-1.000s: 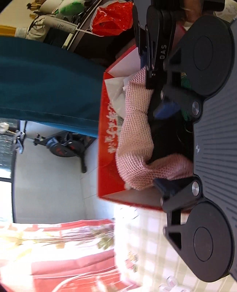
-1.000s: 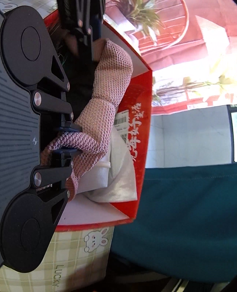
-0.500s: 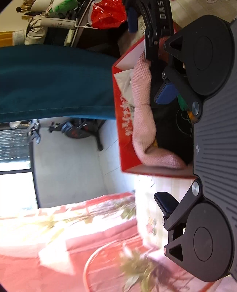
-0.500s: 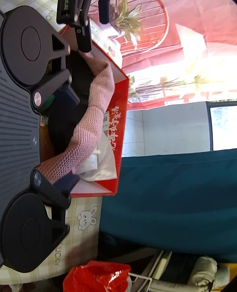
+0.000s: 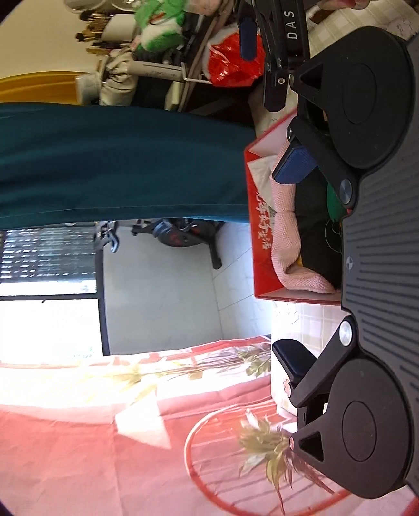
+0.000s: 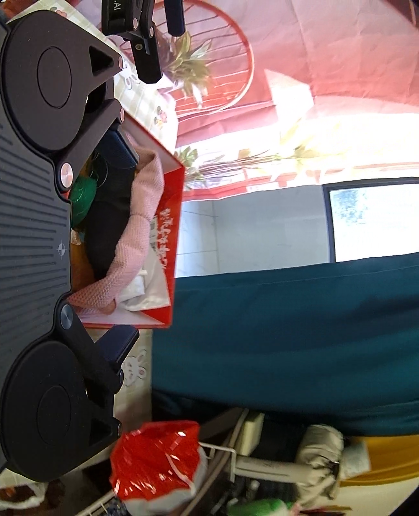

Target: Organize soft objects

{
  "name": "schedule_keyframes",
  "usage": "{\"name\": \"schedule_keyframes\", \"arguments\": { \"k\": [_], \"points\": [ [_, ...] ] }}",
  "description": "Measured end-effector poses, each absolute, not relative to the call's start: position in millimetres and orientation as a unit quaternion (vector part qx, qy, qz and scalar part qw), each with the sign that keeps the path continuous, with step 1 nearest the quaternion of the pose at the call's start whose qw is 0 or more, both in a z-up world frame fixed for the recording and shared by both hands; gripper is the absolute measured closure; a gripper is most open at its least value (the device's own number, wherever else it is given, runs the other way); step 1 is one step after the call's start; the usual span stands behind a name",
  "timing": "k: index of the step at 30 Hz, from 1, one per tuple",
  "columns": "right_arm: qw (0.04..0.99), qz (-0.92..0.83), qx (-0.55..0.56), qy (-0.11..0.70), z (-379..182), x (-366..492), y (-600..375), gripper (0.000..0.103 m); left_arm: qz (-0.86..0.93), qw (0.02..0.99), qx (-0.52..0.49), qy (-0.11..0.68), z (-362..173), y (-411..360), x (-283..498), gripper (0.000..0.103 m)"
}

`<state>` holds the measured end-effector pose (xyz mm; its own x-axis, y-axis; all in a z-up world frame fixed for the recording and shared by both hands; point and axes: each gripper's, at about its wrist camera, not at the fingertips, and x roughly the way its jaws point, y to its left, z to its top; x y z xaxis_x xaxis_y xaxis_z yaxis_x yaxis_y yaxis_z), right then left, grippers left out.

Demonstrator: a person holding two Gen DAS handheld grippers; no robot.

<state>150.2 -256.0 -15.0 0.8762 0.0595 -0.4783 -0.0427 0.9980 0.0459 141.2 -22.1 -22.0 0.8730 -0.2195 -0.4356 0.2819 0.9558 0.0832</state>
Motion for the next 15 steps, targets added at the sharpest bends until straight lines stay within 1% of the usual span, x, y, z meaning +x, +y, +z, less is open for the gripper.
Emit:
{"name": "schedule_keyframes", "arguments": {
  "k": [8,15],
  "points": [
    [0.982,0.013,0.009,0.187,31,82,-243,0.000,-0.115,0.973,0.064,0.190,9,-9,84,0.000],
    [0.987,0.025,0.026,0.156,49,30,-236,0.000,-0.097,0.978,0.084,0.162,23,-6,42,0.000]
  ]
}}
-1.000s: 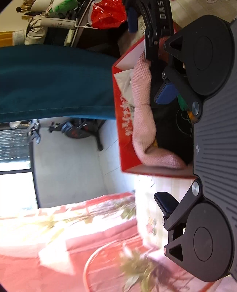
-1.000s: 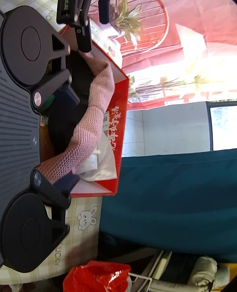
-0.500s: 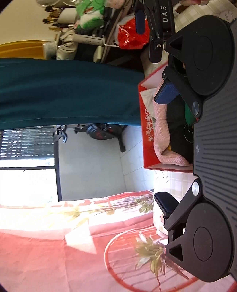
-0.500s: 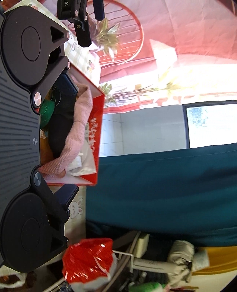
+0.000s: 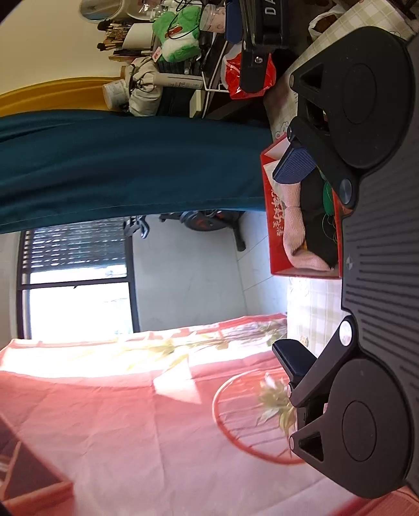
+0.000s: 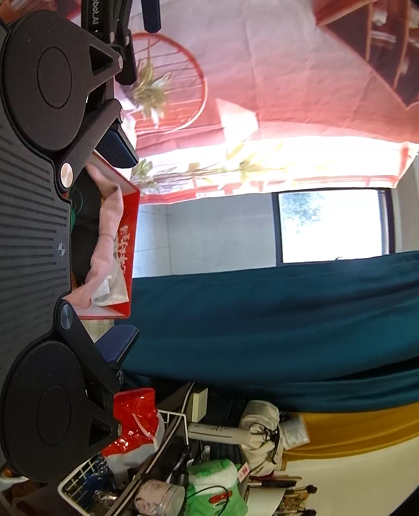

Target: Organize soft objects

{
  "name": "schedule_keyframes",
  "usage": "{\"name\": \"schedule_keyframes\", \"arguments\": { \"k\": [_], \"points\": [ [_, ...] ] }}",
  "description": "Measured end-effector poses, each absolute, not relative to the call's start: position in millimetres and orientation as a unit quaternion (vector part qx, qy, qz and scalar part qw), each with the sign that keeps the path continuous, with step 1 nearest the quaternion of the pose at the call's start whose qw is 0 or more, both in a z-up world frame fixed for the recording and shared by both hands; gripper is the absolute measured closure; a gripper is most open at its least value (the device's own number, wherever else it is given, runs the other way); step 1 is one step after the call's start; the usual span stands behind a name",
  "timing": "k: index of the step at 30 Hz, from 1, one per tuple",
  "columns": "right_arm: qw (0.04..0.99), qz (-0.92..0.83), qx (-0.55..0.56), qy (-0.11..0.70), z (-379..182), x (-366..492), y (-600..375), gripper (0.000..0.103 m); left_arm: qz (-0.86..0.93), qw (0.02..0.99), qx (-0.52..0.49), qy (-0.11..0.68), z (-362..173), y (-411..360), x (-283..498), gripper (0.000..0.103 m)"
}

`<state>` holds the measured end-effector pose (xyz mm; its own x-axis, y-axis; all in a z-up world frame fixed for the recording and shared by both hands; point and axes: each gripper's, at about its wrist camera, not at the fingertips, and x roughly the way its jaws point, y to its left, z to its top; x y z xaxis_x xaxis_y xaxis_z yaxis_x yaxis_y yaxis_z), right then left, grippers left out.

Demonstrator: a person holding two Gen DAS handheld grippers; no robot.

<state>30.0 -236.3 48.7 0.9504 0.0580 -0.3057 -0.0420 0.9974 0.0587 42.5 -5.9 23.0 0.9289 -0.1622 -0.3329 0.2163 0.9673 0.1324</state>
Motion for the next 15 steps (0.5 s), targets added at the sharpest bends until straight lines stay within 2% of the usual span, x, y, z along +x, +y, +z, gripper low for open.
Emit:
{"name": "schedule_keyframes", "arguments": {
  "k": [15],
  "points": [
    [0.989,0.030,0.036,0.138,55,3,-237,0.000,-0.078,0.984,0.078,0.142,30,-2,21,0.000]
  ]
}}
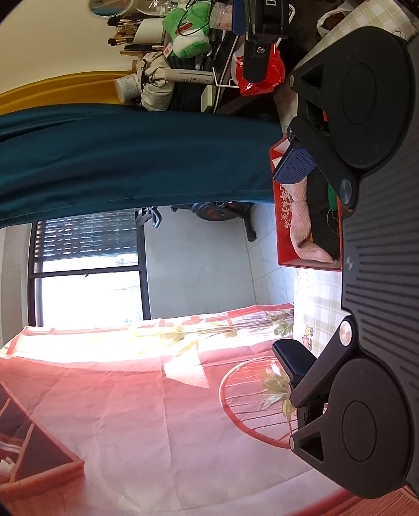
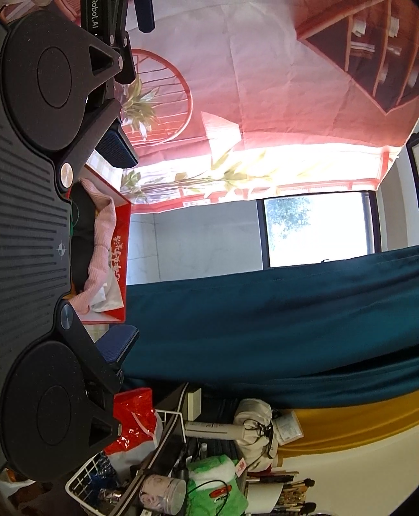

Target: Organize soft objects

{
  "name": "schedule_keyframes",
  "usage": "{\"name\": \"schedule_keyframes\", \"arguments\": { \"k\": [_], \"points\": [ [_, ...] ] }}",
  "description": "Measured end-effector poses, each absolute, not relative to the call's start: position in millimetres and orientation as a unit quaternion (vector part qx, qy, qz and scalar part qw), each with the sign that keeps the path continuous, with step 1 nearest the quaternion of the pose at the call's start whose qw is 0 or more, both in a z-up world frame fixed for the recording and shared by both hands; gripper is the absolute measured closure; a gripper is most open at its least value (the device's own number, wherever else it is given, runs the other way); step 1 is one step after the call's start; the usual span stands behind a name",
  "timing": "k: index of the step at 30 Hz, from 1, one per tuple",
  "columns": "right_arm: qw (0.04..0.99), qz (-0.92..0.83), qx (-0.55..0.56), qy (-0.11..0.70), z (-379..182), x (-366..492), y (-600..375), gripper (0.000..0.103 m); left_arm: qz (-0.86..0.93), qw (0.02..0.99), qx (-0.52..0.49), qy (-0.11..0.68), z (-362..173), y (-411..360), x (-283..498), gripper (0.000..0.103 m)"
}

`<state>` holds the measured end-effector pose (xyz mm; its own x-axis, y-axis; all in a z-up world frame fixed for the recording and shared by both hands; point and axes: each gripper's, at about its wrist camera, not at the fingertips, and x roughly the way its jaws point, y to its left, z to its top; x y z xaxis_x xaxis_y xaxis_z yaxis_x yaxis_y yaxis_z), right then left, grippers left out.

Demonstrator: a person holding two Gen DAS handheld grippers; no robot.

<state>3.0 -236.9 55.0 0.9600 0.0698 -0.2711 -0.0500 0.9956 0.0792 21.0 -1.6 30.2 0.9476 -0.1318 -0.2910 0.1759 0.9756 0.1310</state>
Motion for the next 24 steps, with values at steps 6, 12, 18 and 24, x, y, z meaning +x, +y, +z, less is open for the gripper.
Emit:
{"name": "schedule_keyframes", "arguments": {
  "k": [6,12,18,24],
  "points": [
    [0.989,0.033,0.036,0.143,53.7,3.0,-233.9,0.000,-0.073,0.984,0.077,0.140,29.2,1.9,19.7,0.000],
    [0.988,0.034,0.036,0.149,51.4,5.8,-231.8,0.000,-0.068,0.985,0.067,0.140,29.4,4.8,21.0,0.000],
    [0.988,0.034,0.035,0.150,50.1,4.7,-228.8,0.000,-0.072,0.986,0.050,0.143,29.2,7.1,20.9,0.000],
    [0.988,0.034,0.036,0.148,49.8,3.8,-229.2,0.000,-0.060,0.987,0.056,0.140,28.1,5.4,20.4,0.000]
  ]
}}
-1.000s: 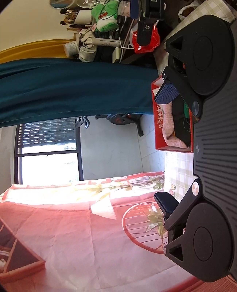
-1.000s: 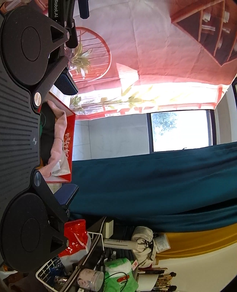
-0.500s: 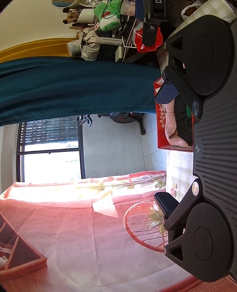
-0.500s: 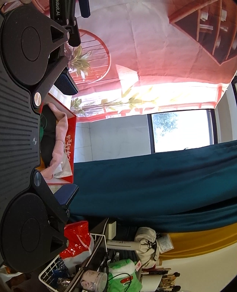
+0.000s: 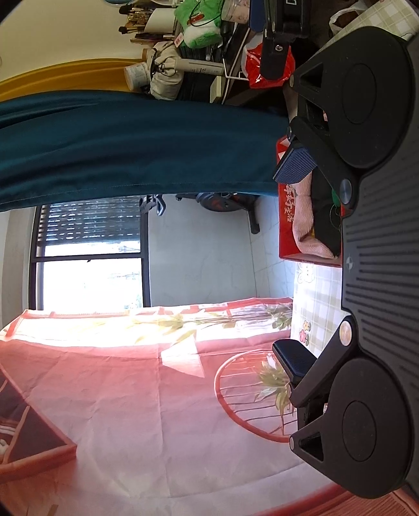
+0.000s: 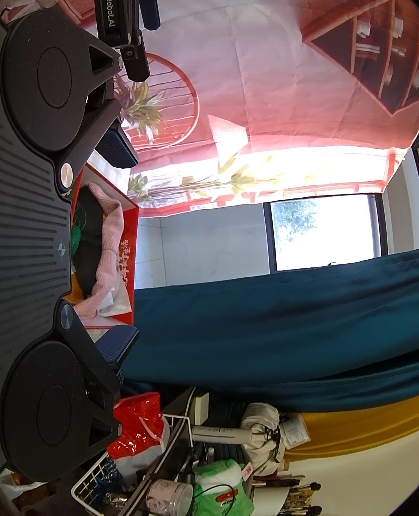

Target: Organize soft objects

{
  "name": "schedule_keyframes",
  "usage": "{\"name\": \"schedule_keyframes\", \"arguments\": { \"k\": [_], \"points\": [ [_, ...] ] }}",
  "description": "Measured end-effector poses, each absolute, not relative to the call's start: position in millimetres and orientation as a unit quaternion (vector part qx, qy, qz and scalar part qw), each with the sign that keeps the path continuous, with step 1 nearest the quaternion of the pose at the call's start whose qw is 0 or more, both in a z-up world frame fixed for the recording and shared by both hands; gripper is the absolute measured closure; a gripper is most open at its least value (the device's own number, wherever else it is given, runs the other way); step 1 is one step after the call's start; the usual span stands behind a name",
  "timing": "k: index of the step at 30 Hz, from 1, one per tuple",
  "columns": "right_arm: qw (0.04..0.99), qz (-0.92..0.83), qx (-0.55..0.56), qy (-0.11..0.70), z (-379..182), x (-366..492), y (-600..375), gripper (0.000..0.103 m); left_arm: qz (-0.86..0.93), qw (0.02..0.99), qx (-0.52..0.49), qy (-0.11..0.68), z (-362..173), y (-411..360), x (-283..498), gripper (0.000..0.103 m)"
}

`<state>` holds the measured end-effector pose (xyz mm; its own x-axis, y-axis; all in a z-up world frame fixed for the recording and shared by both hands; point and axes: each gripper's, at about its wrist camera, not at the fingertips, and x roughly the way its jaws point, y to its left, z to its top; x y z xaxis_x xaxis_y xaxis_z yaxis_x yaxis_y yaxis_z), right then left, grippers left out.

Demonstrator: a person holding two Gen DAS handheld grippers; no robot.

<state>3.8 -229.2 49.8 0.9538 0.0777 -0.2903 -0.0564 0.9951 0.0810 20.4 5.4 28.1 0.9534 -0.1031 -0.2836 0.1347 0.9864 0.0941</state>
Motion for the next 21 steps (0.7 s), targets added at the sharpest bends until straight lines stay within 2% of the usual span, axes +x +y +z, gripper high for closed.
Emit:
{"name": "schedule_keyframes", "arguments": {
  "k": [21],
  "points": [
    [0.988,0.037,0.031,0.149,48.4,2.2,-227.3,0.000,-0.060,0.986,0.047,0.145,27.4,10.3,24.6,0.000]
  ]
}}
